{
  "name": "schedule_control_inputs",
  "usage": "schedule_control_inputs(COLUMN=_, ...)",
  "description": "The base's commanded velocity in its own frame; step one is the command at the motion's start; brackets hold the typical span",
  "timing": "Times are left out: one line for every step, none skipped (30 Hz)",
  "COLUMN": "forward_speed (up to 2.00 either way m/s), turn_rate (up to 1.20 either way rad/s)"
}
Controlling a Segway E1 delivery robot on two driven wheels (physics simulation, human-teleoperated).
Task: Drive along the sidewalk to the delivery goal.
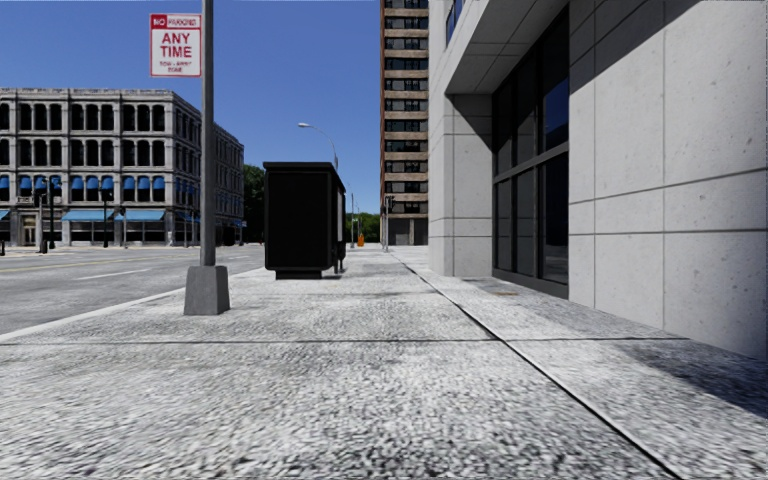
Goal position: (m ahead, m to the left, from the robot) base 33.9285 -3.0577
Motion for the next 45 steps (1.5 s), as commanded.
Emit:
schedule_control_inputs(forward_speed=2.0, turn_rate=0.0)
schedule_control_inputs(forward_speed=2.0, turn_rate=0.0)
schedule_control_inputs(forward_speed=2.0, turn_rate=0.0)
schedule_control_inputs(forward_speed=2.0, turn_rate=0.0)
schedule_control_inputs(forward_speed=2.0, turn_rate=0.0)
schedule_control_inputs(forward_speed=2.0, turn_rate=0.0)
schedule_control_inputs(forward_speed=2.0, turn_rate=0.0)
schedule_control_inputs(forward_speed=2.0, turn_rate=0.0)
schedule_control_inputs(forward_speed=2.0, turn_rate=0.0)
schedule_control_inputs(forward_speed=2.0, turn_rate=0.0)
schedule_control_inputs(forward_speed=2.0, turn_rate=0.0)
schedule_control_inputs(forward_speed=2.0, turn_rate=0.0)
schedule_control_inputs(forward_speed=2.0, turn_rate=0.0)
schedule_control_inputs(forward_speed=2.0, turn_rate=0.0)
schedule_control_inputs(forward_speed=2.0, turn_rate=0.0)
schedule_control_inputs(forward_speed=2.0, turn_rate=0.0)
schedule_control_inputs(forward_speed=2.0, turn_rate=0.0)
schedule_control_inputs(forward_speed=2.0, turn_rate=0.0)
schedule_control_inputs(forward_speed=2.0, turn_rate=0.0)
schedule_control_inputs(forward_speed=2.0, turn_rate=0.0)
schedule_control_inputs(forward_speed=2.0, turn_rate=0.0)
schedule_control_inputs(forward_speed=2.0, turn_rate=0.0)
schedule_control_inputs(forward_speed=2.0, turn_rate=0.0)
schedule_control_inputs(forward_speed=2.0, turn_rate=0.0)
schedule_control_inputs(forward_speed=2.0, turn_rate=0.0)
schedule_control_inputs(forward_speed=2.0, turn_rate=0.0)
schedule_control_inputs(forward_speed=2.0, turn_rate=0.0)
schedule_control_inputs(forward_speed=2.0, turn_rate=0.0)
schedule_control_inputs(forward_speed=2.0, turn_rate=0.0)
schedule_control_inputs(forward_speed=2.0, turn_rate=0.0)
schedule_control_inputs(forward_speed=2.0, turn_rate=0.0)
schedule_control_inputs(forward_speed=2.0, turn_rate=0.0)
schedule_control_inputs(forward_speed=2.0, turn_rate=0.0)
schedule_control_inputs(forward_speed=2.0, turn_rate=0.0)
schedule_control_inputs(forward_speed=2.0, turn_rate=0.0)
schedule_control_inputs(forward_speed=2.0, turn_rate=0.0)
schedule_control_inputs(forward_speed=2.0, turn_rate=0.0)
schedule_control_inputs(forward_speed=2.0, turn_rate=0.0)
schedule_control_inputs(forward_speed=2.0, turn_rate=0.0)
schedule_control_inputs(forward_speed=2.0, turn_rate=0.0)
schedule_control_inputs(forward_speed=2.0, turn_rate=0.0)
schedule_control_inputs(forward_speed=2.0, turn_rate=0.0)
schedule_control_inputs(forward_speed=2.0, turn_rate=0.0)
schedule_control_inputs(forward_speed=2.0, turn_rate=0.0)
schedule_control_inputs(forward_speed=2.0, turn_rate=0.0)
